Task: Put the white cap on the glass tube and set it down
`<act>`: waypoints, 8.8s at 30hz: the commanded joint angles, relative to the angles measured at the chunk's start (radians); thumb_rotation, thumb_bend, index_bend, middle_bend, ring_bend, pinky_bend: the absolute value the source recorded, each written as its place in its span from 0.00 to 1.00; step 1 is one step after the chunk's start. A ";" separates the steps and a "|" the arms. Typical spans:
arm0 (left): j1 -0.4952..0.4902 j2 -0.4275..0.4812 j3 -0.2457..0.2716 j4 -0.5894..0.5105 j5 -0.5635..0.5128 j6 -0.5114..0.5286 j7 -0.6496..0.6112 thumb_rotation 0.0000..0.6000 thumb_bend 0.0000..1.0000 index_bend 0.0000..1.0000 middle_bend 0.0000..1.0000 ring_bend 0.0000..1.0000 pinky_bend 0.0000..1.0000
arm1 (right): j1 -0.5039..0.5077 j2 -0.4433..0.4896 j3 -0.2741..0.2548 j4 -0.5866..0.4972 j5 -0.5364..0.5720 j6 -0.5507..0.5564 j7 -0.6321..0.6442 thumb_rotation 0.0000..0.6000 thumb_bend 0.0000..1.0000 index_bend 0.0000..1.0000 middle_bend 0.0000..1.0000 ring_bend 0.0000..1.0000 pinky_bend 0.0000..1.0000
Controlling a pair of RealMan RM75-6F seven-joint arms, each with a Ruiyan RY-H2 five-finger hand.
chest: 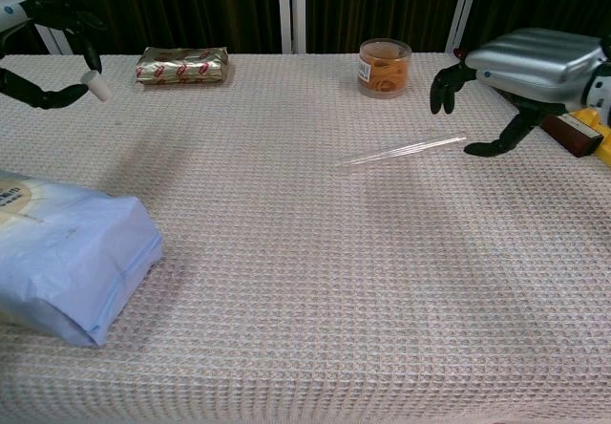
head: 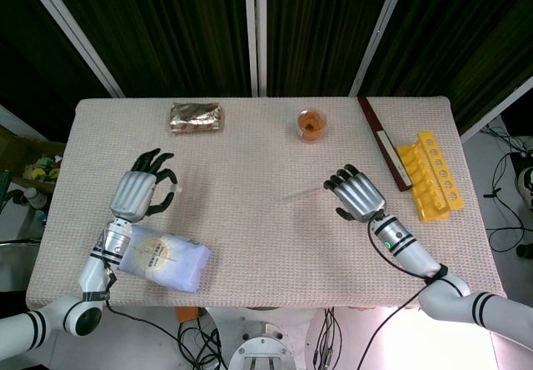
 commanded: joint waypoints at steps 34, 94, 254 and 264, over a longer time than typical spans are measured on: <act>0.029 0.003 0.021 -0.011 0.052 0.024 -0.035 1.00 0.53 0.54 0.14 0.05 0.10 | 0.169 -0.334 -0.045 0.466 0.041 -0.050 0.015 1.00 0.34 0.50 0.46 0.32 0.30; -0.059 -0.081 -0.127 -0.131 0.037 0.046 -0.289 1.00 0.53 0.55 0.15 0.05 0.10 | 0.168 -0.539 0.053 0.527 -0.037 0.350 0.767 1.00 0.68 0.82 0.72 0.58 0.49; 0.287 0.397 0.091 -0.059 0.036 0.191 -0.205 1.00 0.36 0.28 0.14 0.05 0.10 | -0.359 0.437 -0.104 -0.273 0.098 0.480 0.318 1.00 0.22 0.13 0.26 0.17 0.19; 0.438 0.399 0.177 -0.067 0.148 0.361 -0.233 1.00 0.36 0.28 0.14 0.05 0.10 | -0.538 0.438 -0.175 -0.186 -0.010 0.670 0.472 1.00 0.24 0.13 0.26 0.17 0.19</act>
